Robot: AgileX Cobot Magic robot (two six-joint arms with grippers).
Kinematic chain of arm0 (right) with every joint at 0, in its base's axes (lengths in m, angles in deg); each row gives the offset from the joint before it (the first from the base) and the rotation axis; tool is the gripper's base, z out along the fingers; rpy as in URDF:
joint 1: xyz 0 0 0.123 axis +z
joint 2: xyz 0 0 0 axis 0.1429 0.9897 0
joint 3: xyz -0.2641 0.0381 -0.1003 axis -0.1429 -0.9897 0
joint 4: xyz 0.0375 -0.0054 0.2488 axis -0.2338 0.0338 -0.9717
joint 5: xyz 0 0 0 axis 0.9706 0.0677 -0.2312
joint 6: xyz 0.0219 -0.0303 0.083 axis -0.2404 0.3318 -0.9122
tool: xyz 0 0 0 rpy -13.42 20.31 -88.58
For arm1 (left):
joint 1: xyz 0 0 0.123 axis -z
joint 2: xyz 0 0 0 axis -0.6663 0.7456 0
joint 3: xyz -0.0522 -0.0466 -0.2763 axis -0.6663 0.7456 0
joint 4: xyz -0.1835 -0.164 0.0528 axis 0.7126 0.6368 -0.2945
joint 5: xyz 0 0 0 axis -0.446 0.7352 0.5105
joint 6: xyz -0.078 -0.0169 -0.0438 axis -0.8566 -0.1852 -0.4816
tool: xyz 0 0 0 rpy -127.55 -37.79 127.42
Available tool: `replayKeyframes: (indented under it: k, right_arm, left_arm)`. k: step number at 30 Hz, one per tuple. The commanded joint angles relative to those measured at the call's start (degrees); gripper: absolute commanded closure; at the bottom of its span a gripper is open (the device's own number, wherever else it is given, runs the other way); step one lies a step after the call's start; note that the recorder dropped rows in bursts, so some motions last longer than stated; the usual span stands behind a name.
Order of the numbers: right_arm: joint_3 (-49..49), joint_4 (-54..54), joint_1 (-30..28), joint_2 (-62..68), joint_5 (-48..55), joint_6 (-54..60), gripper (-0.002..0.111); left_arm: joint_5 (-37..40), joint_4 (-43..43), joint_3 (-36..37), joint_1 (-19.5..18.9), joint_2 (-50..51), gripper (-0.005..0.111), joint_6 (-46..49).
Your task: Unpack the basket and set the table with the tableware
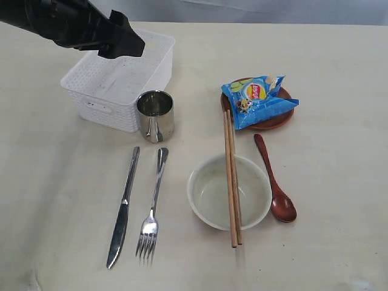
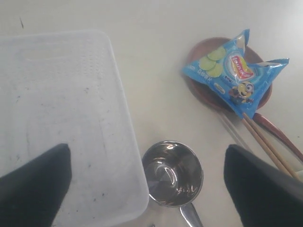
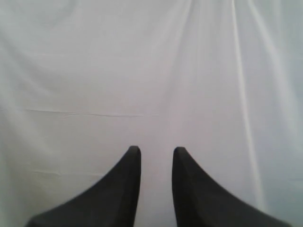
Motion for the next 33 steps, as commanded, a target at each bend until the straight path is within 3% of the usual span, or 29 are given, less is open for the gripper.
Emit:
replayKeyframes:
  k: [1,8,28,31,33]
  right_arm:
    - [-8.56,1.25,-6.34,-0.17,-8.38,0.57,0.085]
    - [-15.61,1.25,-7.90,-0.17,-8.16,0.57,0.085]
    - [-15.61,1.83,-7.90,-0.41,19.21,2.54,0.085]
    - [-15.61,-1.03,-7.90,-0.41,21.92,7.68,0.085]
    - [-15.61,-8.56,-7.90,-0.41,21.96,18.01,0.085]
  left_arm:
    - [-0.22,0.15,0.35,-0.10,-0.30,0.026,0.31]
    - [-0.22,0.15,0.35,-0.10,-0.30,0.026,0.31]
    - [-0.22,0.15,0.35,-0.10,-0.30,0.026,0.15]
    - [-0.22,0.15,0.35,-0.10,-0.30,0.026,0.15]
    - [-0.22,0.15,0.35,-0.10,-0.30,0.026,0.15]
